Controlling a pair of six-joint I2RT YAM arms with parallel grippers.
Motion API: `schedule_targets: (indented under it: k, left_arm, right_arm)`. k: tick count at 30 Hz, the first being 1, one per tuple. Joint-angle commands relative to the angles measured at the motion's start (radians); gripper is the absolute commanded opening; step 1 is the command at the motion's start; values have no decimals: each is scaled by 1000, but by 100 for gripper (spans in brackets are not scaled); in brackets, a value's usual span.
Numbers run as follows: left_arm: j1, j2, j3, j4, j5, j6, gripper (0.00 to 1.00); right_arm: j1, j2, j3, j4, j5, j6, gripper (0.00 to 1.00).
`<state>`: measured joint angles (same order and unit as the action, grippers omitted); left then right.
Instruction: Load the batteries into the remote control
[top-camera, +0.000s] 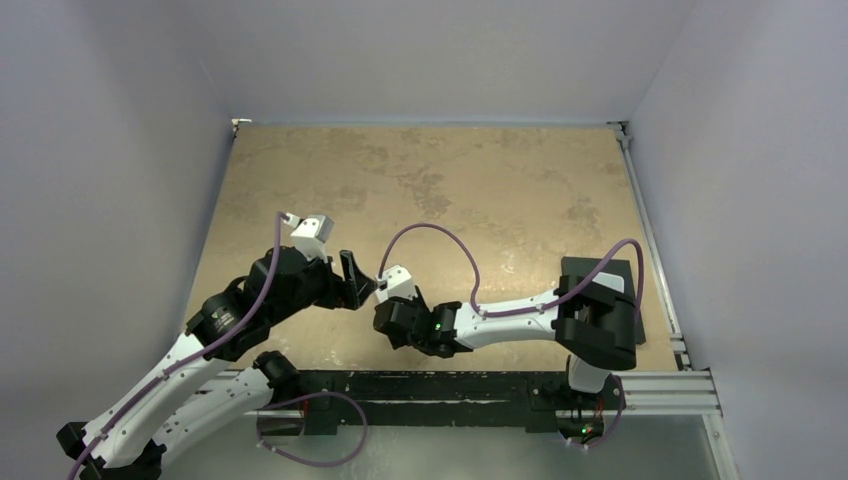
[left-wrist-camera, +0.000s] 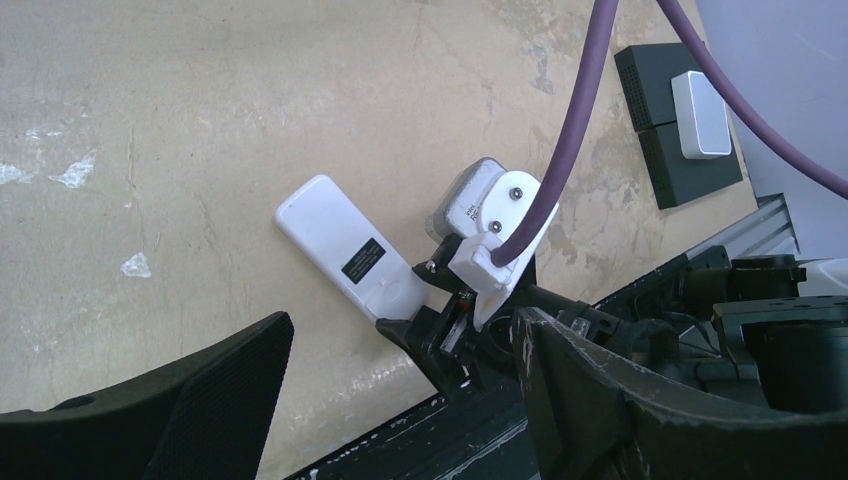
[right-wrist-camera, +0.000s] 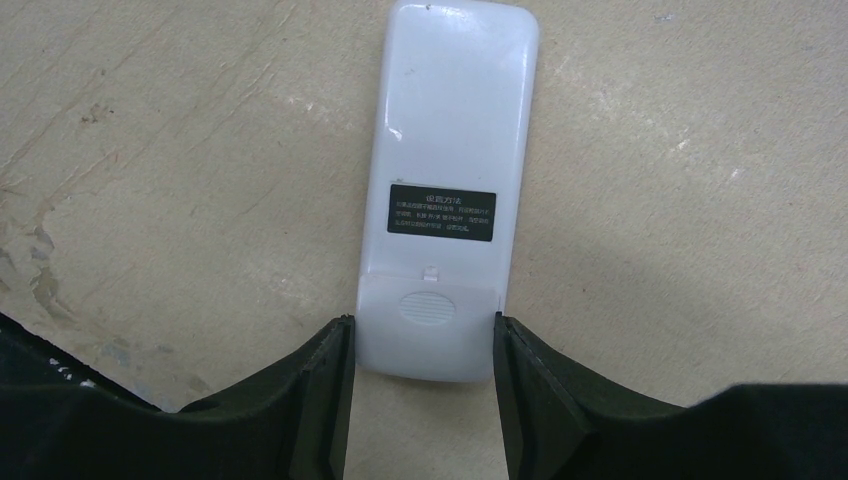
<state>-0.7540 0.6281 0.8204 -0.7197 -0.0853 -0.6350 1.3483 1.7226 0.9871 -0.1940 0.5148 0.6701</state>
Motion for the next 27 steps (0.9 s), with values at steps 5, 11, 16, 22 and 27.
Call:
schedule_targets:
  k: [5,11,16,22,27]
  left_arm:
    - [-5,-6,2,26,6,4,81]
    - [-5,-6,2,25,7,4,81]
    - [-4,-3,2,25,7,4,81]
    - [-4,-1,2,28,7,5,81]
    - [-3,0,2,28,9,6,81]
  right_arm:
    - [9,-11,28,-2,45,9,53]
    - [12,-12,31,-3,47,9,57]
    - [14,-15,36,-6,47,8,59]
    - [17,-18,36,-6,42,8,60]
    - [18,-19,36,-2,35,7,61]
